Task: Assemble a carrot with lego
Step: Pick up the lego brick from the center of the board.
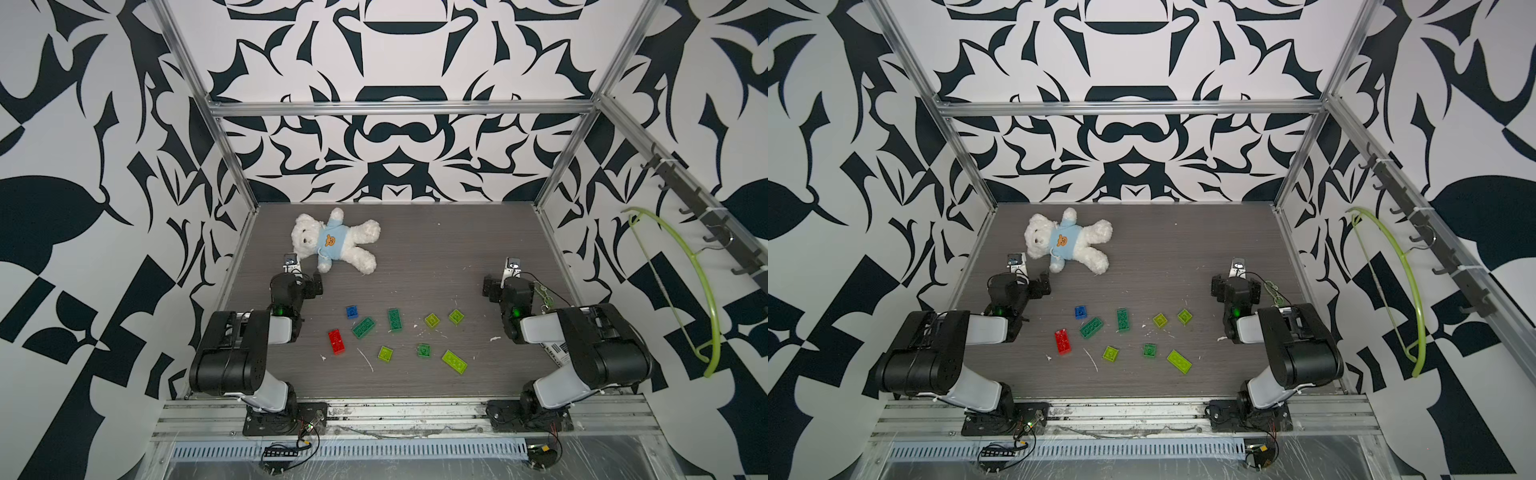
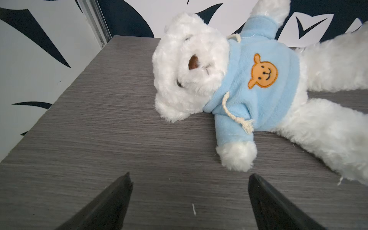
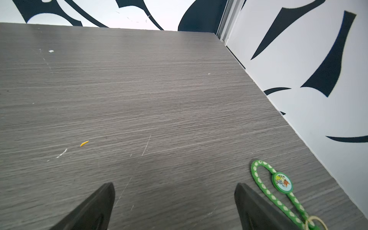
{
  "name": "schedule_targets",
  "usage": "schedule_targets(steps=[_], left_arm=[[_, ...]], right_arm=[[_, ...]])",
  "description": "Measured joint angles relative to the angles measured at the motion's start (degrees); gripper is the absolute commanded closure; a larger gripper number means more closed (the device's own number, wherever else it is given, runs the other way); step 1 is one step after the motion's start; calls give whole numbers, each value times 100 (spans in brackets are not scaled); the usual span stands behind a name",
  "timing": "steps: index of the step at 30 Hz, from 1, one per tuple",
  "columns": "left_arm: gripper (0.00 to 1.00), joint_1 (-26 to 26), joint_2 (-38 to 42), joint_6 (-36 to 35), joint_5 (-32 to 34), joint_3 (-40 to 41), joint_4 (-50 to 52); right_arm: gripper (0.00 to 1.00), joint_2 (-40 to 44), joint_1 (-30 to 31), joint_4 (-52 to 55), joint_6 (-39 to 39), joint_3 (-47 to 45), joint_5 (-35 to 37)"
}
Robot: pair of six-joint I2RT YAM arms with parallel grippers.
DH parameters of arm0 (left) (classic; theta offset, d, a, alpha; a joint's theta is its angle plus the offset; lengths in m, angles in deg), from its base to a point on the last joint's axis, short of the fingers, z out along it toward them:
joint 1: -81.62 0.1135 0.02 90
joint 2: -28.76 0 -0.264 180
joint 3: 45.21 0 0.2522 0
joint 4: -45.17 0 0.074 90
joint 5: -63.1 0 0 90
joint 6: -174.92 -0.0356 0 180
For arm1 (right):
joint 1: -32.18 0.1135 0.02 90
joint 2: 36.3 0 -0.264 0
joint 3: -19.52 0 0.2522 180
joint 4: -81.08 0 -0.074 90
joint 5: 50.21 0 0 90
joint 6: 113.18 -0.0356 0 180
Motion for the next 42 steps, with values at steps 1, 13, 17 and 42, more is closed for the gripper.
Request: schedule_targets(steps=[1,13,17,42], left_arm=[[1,0,0,0,0,0,0],[1,0,0,0,0,0,0],[1,0,0,-2,0,0,0],[1,-142,2975,2190,-553,-1919,4100]], right_arm=[[1,0,0,0,0,0,2],[0,0,0,0,0,0,2],[1,0,0,-2,0,0,2],[2,3285,396,5250,-702,2649,-264]])
